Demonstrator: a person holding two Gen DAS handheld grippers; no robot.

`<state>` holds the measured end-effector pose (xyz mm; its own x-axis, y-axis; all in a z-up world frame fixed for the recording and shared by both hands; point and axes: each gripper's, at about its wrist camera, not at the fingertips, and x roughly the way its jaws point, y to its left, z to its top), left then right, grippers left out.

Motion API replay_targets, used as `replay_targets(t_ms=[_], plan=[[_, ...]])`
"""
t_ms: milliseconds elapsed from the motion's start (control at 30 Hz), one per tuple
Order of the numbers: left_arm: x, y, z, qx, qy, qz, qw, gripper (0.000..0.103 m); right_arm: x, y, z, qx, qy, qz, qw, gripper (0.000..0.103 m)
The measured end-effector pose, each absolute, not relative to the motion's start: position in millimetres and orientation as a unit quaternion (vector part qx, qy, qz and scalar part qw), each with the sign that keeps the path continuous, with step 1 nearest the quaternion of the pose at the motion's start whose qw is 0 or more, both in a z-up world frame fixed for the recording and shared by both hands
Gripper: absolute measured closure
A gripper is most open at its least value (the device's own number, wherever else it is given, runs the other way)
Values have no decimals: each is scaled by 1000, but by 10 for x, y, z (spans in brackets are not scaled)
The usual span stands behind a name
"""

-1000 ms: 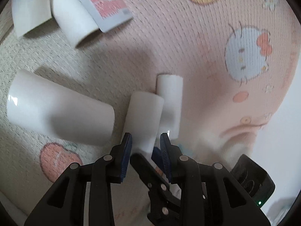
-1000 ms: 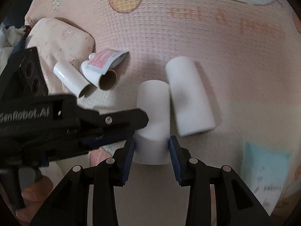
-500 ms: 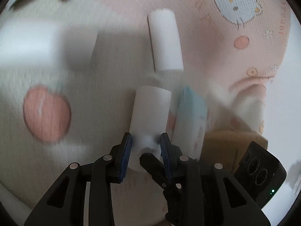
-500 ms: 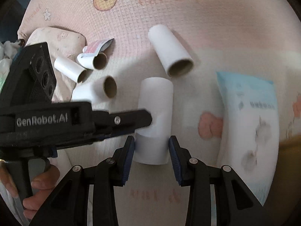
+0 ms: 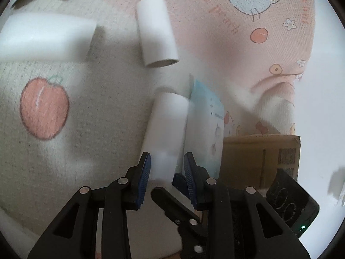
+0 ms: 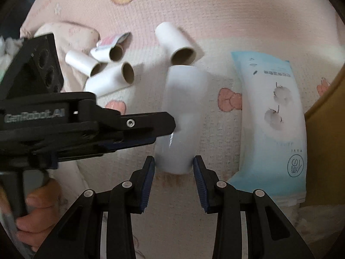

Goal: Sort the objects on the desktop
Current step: 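Lift the white tube with both grippers and carry it toward the box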

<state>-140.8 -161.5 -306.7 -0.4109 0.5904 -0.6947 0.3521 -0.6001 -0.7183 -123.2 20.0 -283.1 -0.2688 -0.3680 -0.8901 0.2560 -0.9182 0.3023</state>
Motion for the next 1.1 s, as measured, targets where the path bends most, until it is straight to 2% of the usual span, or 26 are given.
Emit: replay_targets(t_ms=[167,267,400,667,933,1100], plan=[[-1424,-1699,-3036,-527,-431,727,88,60,-1327,232,-2732,550,-77,-805,209,69],[-1494,-1743,-3073,-521,-434,731,78,58,-1445,215,-2744,555,-76,-803,201,69],[-1624,-1790,-3268,-526,-467,707,72,58,-1614,186,-2854,574,-79,-793,187,66],[-1626,-1794,-3330,-520,-478,705,71,57,-1734,143,-2986,583,-110,-785,180,61],[-1523,-1676,-3320,-540,-464,697,87,57,-1609,163,-2963,591,-94,-781,181,61],[-1383,-1507,-3285,-567,-430,694,105,57,-1360,240,-2968,599,-103,-773,181,61]])
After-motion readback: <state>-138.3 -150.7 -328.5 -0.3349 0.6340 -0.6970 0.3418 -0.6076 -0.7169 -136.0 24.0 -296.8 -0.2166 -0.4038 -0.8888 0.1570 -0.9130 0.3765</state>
